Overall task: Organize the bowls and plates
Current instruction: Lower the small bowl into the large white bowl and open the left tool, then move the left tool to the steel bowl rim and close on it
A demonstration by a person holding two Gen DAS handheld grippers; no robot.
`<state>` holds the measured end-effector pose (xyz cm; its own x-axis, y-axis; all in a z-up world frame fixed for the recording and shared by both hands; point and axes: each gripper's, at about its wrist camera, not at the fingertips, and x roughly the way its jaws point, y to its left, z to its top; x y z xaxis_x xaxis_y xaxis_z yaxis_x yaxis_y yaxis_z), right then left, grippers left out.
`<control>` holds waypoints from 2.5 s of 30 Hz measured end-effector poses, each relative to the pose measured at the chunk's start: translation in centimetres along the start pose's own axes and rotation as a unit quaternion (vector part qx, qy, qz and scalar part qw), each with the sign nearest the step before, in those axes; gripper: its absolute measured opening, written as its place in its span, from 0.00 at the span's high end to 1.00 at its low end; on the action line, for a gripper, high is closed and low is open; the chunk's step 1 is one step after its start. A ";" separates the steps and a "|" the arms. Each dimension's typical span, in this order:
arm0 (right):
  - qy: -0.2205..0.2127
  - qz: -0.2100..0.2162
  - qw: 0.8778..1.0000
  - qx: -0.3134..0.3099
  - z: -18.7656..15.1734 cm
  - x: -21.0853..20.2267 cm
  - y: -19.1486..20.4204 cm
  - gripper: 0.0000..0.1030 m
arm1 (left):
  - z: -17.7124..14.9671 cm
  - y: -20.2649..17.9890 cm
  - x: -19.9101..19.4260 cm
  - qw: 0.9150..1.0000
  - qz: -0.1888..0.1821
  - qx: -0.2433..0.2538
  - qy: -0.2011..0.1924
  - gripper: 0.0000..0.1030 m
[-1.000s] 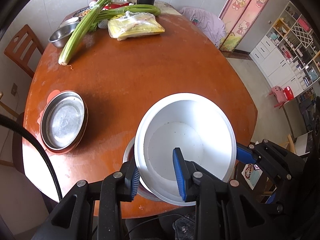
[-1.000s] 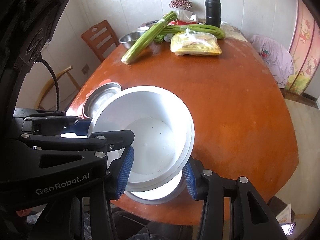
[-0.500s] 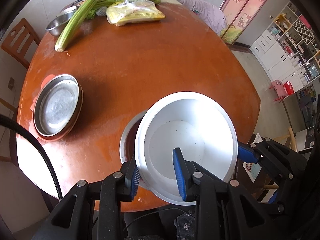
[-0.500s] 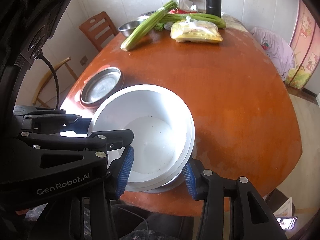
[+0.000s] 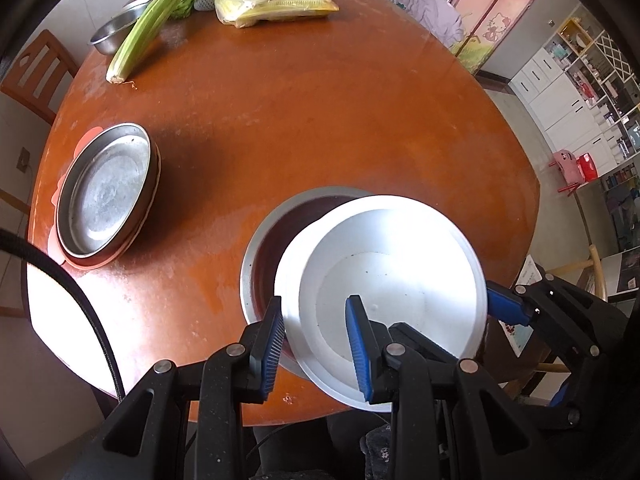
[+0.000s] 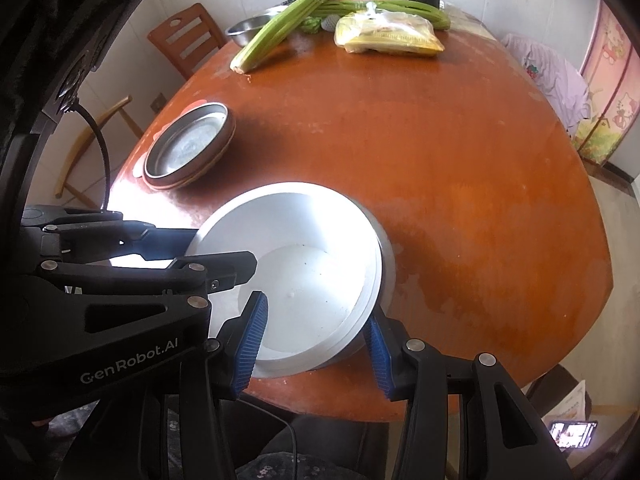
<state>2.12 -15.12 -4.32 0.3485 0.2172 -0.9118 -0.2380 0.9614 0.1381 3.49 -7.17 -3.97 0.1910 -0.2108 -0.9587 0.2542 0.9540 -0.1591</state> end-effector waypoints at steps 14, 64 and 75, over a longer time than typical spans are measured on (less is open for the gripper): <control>-0.007 -0.028 1.000 -0.001 0.5 0.7 -0.3 0.52 | 0.5 1.2 0.5 1.000 -0.006 -0.011 0.004 0.70; -0.036 -0.033 0.998 0.048 0.9 -1.5 -2.6 0.33 | 0.2 3.2 -1.2 0.999 -0.005 -0.046 -0.018 0.47; -0.009 -0.024 0.998 0.063 0.3 1.4 -3.5 0.31 | 0.6 3.3 1.5 0.999 0.005 -0.048 -0.003 0.46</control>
<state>3.73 -18.13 -6.00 0.3726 0.1732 -0.9117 -0.1058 0.9840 0.1437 5.20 -4.46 -5.83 0.1996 -0.2018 -0.9589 0.1594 0.9722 -0.1715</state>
